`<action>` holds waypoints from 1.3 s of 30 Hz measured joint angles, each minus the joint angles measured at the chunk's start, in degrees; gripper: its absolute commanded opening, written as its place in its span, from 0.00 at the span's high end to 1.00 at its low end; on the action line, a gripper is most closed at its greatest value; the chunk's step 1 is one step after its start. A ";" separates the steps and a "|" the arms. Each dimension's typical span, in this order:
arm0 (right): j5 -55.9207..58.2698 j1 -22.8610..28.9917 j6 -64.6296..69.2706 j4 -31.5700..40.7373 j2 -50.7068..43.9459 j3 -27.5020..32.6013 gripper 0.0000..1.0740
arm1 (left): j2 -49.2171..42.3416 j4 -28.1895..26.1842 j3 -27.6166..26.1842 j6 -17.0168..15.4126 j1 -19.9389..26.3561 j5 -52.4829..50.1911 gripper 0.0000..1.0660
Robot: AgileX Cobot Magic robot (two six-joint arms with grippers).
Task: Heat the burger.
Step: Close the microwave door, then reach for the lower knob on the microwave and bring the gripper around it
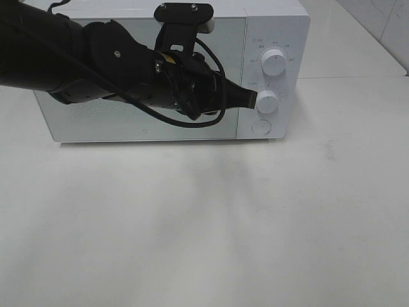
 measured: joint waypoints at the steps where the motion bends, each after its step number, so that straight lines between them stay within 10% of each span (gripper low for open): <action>1: 0.00 0.00 0.00 0.00 0.00 0.00 0.29 | -0.29 0.00 0.00 0.00 0.00 1.49 0.50; 6: 0.00 0.00 0.00 0.00 0.00 0.00 0.29 | -1.60 0.00 0.00 -0.17 0.00 8.82 0.04; 23: 0.00 0.00 0.00 0.00 0.00 0.00 0.29 | -1.89 3.27 0.00 -0.57 0.00 43.49 0.06; 39: 0.00 0.00 0.00 0.00 0.00 0.00 0.29 | -7.68 18.22 -0.17 -16.21 3.27 56.61 0.06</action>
